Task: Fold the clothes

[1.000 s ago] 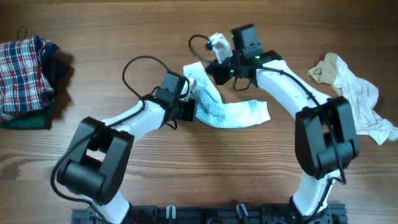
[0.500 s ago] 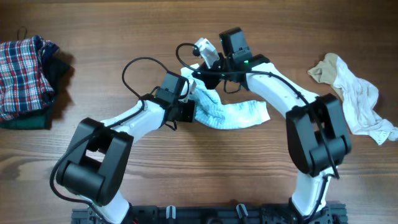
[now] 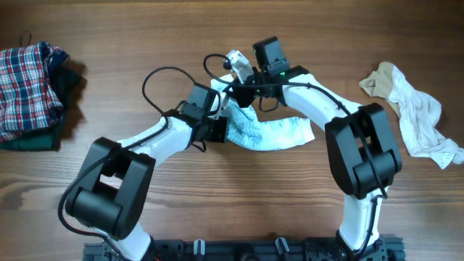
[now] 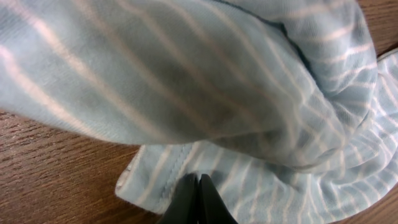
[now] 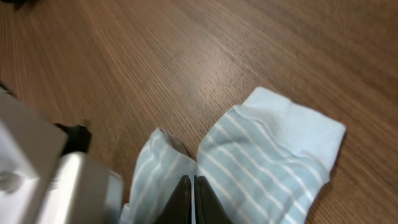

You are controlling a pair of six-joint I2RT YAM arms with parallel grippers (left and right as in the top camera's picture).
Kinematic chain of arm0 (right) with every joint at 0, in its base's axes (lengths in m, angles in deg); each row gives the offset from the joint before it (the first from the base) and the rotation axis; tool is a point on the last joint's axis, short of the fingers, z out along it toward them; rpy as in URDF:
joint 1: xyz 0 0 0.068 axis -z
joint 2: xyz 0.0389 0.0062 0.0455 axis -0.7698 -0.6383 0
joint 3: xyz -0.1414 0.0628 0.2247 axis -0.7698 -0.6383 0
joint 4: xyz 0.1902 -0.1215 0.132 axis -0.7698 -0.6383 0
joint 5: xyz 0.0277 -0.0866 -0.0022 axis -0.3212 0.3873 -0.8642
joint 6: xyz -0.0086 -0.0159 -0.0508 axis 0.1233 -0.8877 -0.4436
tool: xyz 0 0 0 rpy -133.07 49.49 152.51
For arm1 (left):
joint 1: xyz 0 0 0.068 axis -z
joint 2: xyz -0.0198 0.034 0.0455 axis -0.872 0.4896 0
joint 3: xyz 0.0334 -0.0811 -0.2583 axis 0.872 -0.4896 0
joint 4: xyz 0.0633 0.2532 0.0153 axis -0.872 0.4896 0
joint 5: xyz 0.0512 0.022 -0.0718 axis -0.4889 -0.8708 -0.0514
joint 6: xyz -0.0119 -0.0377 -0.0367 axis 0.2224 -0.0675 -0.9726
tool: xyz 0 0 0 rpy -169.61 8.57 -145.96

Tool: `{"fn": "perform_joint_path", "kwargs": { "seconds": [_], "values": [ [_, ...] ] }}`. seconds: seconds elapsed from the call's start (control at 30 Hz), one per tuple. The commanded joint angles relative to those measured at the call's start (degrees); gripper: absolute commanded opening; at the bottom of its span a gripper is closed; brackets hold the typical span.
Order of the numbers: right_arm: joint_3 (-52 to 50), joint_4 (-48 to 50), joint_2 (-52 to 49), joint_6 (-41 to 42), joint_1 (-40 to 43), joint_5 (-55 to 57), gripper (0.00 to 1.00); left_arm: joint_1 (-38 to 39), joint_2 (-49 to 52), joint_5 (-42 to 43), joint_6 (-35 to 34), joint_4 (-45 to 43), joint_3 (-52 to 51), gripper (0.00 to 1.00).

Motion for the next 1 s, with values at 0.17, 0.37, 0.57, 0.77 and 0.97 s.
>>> {"fn": "perform_joint_path", "kwargs": {
  "seconds": [0.17, 0.37, 0.57, 0.77, 0.97],
  "values": [
    [-0.2, -0.9, -2.6, 4.2, 0.4, 0.7, 0.04, 0.2, 4.5, -3.3, -0.7, 3.7, -4.3, 0.04],
    [-0.2, 1.1, -4.6, 8.9, 0.5, 1.9, 0.04, 0.2, 4.5, -3.2, -0.7, 3.6, -4.3, 0.04],
    [-0.2, 1.7, -5.1, 14.3, 0.7, 5.9, 0.04, 0.2, 4.5, -3.2, -0.7, 3.7, -4.3, 0.04],
    [-0.1, 2.8, -6.1, 19.4, 0.7, 10.1, 0.04, 0.2, 4.5, -3.2, -0.7, 3.7, -4.3, 0.04],
    [2.3, 1.2, -8.4, 20.6, 1.0, 10.1, 0.04, 0.2, 4.5, -3.2, -0.7, 3.7, -4.3, 0.04]
  ]
}}
